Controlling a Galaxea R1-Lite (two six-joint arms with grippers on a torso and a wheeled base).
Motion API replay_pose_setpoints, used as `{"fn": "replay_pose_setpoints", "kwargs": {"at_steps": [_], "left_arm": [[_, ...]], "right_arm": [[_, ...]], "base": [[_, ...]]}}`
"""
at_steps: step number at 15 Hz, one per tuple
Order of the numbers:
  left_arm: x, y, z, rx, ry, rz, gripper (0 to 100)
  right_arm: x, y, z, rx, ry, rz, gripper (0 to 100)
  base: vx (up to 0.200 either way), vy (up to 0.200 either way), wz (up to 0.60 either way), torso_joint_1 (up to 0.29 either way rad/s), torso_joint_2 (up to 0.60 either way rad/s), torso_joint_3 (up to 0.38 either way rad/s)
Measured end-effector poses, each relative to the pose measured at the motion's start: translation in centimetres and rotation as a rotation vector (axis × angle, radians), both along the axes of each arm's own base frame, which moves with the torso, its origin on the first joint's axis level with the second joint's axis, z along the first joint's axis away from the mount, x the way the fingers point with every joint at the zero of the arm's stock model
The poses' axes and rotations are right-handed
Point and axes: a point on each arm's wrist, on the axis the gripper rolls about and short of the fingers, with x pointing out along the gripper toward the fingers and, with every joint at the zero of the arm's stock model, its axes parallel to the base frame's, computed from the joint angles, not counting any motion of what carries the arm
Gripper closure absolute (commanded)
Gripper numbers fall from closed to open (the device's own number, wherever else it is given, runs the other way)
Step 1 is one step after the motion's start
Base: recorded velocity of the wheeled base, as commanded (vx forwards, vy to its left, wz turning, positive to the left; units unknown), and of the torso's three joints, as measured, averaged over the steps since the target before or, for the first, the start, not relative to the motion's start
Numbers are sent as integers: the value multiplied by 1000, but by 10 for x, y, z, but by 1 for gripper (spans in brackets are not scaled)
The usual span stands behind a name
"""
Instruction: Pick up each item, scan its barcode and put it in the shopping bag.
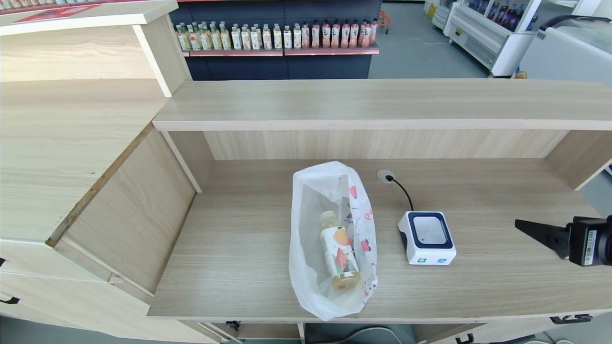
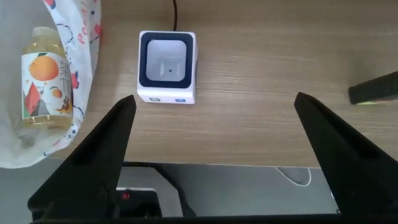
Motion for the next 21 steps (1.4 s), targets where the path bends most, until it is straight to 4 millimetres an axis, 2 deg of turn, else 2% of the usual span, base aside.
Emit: {"fn": "replay_pose_setpoints", "kwargs": {"at_steps": [5, 14, 21], "left_arm": [[0, 0, 0, 1, 0, 0, 0], [0, 0, 0, 6, 0, -1, 0], [0, 0, 0, 6, 1, -1, 0]], "right_arm": [[2, -1, 4, 1, -4, -2, 0], [15, -5, 5, 10, 11, -34, 0], [23, -14, -1, 8, 51, -86, 0]], "base": [[-200, -200, 0, -4, 0, 5], [0, -200, 0, 0, 1, 2], [0, -200, 0, 2, 2, 4]]}}
